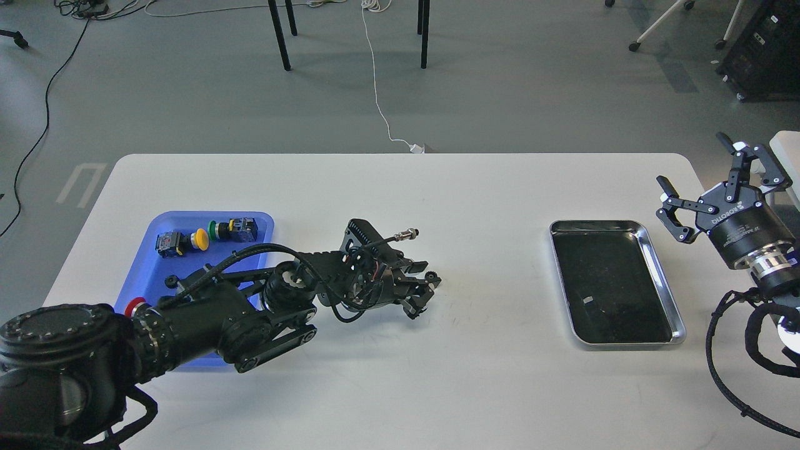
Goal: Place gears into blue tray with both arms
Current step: 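Reach the left hand to the black ring and grasp it, then lower the held black ring into the blue tray and release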
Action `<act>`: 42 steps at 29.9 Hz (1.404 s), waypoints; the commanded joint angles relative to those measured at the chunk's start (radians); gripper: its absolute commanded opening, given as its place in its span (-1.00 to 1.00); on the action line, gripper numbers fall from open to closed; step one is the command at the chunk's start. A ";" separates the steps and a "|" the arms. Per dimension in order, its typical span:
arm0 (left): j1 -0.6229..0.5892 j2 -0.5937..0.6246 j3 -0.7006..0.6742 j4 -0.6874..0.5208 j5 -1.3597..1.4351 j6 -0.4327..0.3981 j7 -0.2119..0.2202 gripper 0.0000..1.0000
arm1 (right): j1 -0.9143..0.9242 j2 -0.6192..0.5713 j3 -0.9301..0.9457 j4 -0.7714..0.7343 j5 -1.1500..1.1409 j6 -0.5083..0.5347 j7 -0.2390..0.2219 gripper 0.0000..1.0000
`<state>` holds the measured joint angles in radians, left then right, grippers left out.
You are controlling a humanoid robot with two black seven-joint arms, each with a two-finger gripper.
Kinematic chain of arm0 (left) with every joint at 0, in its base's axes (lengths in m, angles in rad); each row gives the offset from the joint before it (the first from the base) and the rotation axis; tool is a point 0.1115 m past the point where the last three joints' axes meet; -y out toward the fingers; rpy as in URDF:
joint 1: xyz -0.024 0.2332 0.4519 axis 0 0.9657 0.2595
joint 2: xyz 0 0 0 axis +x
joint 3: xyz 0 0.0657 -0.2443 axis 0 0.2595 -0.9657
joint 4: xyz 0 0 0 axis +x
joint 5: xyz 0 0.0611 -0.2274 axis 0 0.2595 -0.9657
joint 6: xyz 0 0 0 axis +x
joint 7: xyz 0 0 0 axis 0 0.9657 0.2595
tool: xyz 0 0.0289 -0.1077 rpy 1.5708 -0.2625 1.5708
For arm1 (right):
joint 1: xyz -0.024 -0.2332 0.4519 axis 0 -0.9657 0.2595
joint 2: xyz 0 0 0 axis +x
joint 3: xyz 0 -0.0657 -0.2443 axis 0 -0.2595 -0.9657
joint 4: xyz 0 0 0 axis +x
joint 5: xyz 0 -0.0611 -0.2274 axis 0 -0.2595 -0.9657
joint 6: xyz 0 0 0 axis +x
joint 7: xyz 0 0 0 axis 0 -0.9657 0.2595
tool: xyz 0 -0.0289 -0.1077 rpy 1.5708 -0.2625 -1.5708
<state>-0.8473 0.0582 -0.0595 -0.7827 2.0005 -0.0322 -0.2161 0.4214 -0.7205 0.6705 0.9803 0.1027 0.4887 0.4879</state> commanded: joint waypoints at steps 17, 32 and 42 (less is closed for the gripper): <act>0.011 0.150 -0.112 -0.133 -0.017 0.083 -0.009 -0.67 | 0.011 -0.007 -0.002 0.003 -0.003 0.000 -0.002 0.96; 0.235 0.887 -0.187 -0.572 -0.149 0.161 -0.118 -0.65 | 0.010 -0.011 0.006 0.008 -0.003 0.000 0.000 0.96; 0.326 0.898 -0.181 -0.452 -0.135 0.176 -0.123 -0.63 | 0.013 -0.019 0.006 0.034 -0.008 0.000 0.000 0.96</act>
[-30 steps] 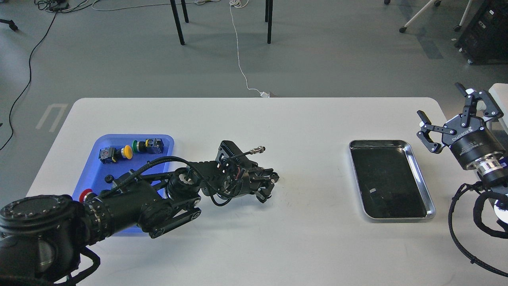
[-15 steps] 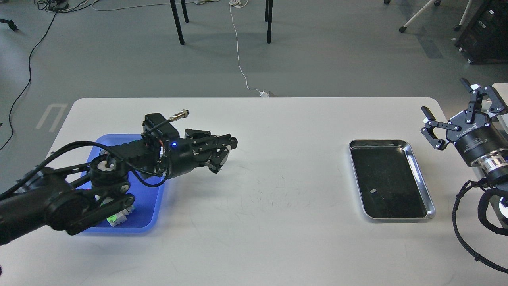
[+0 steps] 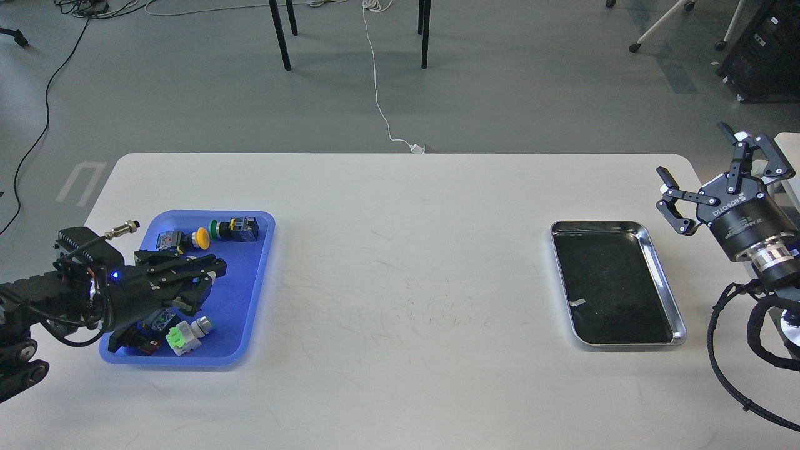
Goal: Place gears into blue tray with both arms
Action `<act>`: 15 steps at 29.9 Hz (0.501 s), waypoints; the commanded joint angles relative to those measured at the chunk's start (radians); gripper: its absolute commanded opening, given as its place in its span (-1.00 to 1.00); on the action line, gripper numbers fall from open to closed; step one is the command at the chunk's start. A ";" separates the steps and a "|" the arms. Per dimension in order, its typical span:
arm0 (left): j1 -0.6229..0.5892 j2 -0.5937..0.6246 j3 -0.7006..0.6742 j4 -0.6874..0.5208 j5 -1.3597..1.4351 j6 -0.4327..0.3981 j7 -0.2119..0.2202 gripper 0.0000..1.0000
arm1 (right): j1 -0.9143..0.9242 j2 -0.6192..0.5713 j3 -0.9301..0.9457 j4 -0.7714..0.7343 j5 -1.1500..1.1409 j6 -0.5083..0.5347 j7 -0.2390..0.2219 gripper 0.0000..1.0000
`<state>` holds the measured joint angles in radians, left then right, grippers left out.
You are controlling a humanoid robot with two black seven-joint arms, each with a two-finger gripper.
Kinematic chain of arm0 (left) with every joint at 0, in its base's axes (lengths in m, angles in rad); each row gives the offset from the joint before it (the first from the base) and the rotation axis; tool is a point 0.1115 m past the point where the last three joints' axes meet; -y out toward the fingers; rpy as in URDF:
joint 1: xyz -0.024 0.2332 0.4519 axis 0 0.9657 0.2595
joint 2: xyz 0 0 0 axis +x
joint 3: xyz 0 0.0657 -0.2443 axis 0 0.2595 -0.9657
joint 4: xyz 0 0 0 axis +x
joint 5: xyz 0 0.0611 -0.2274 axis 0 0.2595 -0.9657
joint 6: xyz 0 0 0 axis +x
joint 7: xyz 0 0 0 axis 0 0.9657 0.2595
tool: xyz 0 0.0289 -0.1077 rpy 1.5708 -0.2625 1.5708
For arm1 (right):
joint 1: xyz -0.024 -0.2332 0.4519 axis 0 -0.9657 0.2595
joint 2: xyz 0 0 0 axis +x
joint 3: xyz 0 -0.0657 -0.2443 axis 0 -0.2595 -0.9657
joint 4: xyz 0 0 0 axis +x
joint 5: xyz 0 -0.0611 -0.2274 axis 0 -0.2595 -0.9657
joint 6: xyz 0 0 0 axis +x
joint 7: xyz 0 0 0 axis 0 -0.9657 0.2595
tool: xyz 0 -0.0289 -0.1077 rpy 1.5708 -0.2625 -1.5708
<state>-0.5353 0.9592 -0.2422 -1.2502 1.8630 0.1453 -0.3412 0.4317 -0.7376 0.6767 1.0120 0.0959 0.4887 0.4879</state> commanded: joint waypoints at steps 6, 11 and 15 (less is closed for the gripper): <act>0.023 -0.019 0.000 0.043 0.001 -0.001 0.004 -0.54 | 0.007 -0.017 -0.003 0.010 -0.007 0.000 0.000 0.96; 0.028 -0.020 0.000 0.049 -0.002 -0.001 0.008 -0.10 | 0.007 -0.023 -0.005 0.011 -0.007 0.000 0.000 0.96; 0.028 -0.020 0.000 0.049 -0.010 -0.001 0.008 0.07 | 0.005 -0.029 -0.005 0.023 -0.008 0.000 -0.002 0.96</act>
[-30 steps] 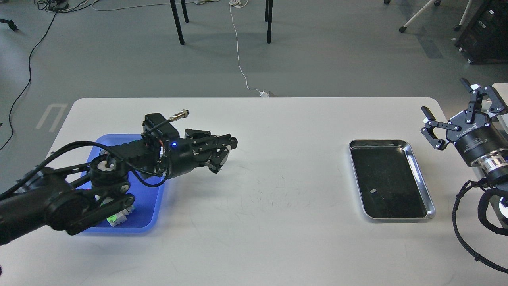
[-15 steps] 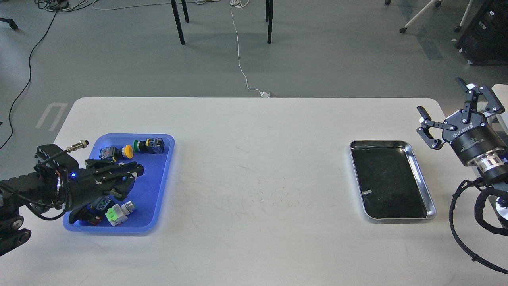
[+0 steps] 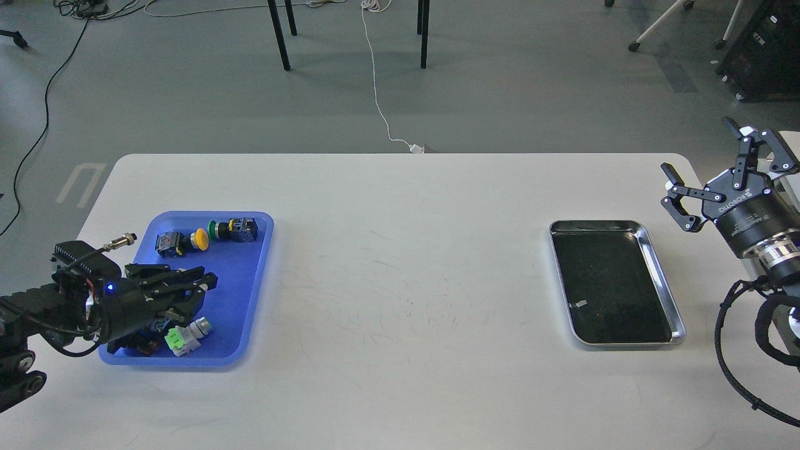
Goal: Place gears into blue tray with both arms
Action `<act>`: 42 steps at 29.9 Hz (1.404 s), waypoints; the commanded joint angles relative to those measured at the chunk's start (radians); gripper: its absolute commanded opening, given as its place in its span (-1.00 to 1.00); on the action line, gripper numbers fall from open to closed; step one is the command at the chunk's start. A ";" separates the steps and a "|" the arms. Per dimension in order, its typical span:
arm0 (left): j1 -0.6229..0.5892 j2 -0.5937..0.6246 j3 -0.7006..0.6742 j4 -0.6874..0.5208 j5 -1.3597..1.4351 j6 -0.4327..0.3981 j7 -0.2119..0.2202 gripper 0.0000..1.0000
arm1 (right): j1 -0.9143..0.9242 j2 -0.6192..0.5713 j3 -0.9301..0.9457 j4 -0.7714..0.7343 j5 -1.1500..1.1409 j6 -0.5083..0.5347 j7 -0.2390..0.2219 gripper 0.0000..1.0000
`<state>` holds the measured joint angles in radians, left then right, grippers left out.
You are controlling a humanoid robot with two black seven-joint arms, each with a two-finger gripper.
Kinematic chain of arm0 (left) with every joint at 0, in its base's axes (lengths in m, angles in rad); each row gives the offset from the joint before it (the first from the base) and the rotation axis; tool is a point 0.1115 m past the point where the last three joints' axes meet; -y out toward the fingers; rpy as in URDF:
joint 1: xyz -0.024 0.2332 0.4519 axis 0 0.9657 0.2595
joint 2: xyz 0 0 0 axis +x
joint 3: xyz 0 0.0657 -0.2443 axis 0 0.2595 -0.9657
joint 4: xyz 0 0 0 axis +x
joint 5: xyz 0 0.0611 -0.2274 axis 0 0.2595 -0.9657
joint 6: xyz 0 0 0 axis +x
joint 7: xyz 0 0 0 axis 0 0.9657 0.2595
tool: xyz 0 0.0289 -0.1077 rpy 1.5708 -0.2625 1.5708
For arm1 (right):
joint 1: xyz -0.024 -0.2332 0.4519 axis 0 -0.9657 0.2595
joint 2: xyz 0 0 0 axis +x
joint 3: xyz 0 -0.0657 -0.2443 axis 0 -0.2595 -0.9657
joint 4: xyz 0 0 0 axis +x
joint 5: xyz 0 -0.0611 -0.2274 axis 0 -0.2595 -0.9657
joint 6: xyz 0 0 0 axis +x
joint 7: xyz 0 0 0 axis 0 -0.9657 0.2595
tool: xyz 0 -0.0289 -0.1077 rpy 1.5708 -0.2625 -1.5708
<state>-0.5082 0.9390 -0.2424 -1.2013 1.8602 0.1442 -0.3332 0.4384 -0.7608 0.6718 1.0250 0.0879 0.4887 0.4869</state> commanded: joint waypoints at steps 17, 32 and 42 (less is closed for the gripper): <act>-0.133 -0.098 -0.149 -0.021 -0.760 -0.032 -0.010 0.95 | 0.111 -0.023 0.006 -0.077 0.000 0.000 -0.001 0.97; -0.259 -0.267 -0.475 0.098 -1.571 -0.319 0.016 0.96 | 0.276 0.142 0.058 -0.166 0.015 -0.035 -0.037 0.98; -0.257 -0.425 -0.584 0.368 -1.882 -0.469 0.091 0.97 | 0.337 0.346 0.316 -0.348 0.018 -0.076 -0.261 0.98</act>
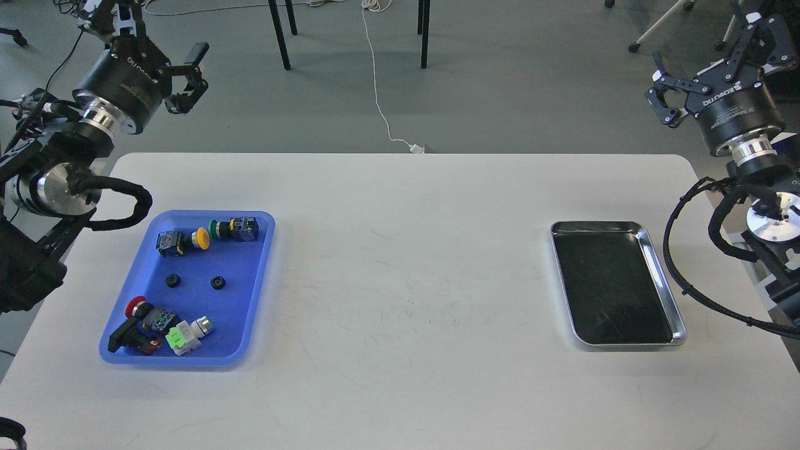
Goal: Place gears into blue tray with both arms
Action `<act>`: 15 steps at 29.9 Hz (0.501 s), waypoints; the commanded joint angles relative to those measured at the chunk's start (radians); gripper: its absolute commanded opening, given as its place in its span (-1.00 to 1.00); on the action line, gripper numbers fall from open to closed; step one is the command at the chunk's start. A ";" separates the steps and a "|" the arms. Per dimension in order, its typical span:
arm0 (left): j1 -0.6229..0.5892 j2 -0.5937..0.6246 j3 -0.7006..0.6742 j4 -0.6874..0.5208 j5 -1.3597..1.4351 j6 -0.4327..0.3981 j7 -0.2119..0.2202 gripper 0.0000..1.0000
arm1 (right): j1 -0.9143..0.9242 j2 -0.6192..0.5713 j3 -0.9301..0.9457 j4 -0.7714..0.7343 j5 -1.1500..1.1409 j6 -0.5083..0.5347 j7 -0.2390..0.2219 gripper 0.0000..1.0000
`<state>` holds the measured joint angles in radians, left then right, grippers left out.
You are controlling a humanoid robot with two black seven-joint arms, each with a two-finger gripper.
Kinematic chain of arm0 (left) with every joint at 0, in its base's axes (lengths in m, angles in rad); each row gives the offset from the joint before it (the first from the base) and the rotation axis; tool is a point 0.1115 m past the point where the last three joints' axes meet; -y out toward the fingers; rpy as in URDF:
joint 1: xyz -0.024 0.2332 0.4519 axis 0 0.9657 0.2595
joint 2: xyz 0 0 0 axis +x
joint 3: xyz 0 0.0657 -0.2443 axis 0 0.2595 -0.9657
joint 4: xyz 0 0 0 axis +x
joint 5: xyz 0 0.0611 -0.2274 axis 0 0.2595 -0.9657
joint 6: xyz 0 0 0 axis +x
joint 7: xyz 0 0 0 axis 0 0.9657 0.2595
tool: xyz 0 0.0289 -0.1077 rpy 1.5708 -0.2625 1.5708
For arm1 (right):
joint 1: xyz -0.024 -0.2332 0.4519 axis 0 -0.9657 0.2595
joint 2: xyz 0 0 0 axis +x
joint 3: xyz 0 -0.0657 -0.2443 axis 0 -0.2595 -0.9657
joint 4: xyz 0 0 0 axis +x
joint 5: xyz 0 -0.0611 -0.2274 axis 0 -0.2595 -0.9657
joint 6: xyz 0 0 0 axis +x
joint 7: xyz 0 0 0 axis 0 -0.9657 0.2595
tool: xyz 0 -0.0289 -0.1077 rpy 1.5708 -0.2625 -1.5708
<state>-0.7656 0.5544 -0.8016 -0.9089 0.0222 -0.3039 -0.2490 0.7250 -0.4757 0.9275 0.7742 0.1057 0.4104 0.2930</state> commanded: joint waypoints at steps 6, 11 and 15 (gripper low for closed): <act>-0.004 -0.120 -0.061 0.229 -0.106 -0.073 0.072 0.96 | 0.165 0.135 0.077 -0.279 0.002 0.048 -0.114 0.98; -0.015 -0.131 -0.064 0.245 -0.117 -0.078 0.076 0.97 | 0.171 0.167 0.076 -0.294 0.002 0.048 -0.103 0.98; -0.014 -0.136 -0.068 0.234 -0.120 -0.064 0.060 0.97 | 0.165 0.167 0.062 -0.285 0.000 0.050 -0.103 0.98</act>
